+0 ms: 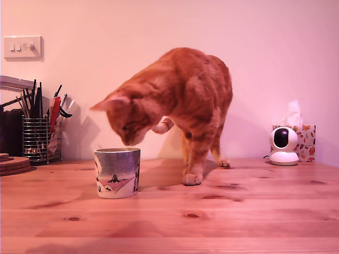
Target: Pick up the coffee capsules on the table and drop them inside the coffee cup
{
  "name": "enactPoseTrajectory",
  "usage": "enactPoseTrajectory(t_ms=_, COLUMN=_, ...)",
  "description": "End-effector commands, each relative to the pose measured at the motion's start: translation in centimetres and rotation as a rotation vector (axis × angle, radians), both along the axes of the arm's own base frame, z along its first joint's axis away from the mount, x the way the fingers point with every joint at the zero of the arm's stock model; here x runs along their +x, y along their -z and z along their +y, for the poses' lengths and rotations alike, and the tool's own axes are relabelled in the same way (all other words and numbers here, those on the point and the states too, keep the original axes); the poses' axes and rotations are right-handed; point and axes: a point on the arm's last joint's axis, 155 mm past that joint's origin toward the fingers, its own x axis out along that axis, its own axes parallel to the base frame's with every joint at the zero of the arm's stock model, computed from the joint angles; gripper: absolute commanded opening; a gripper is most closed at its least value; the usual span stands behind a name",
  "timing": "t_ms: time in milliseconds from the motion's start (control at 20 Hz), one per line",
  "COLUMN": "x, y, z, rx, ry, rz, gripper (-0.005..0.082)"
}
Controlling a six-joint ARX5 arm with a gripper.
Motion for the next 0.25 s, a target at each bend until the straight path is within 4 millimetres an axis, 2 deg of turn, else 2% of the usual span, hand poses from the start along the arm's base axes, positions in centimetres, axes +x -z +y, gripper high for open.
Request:
enactPoseTrajectory(t_ms=0, x=-0.4, y=0.6, z=0.2, rx=-0.002, ry=-0.009, rz=0.011, gripper=-0.0024)
enactPoseTrajectory(t_ms=200, x=-1.5, y=0.5, z=0.4, rx=-0.003, ry=-0.009, rz=0.007, gripper=-0.0024)
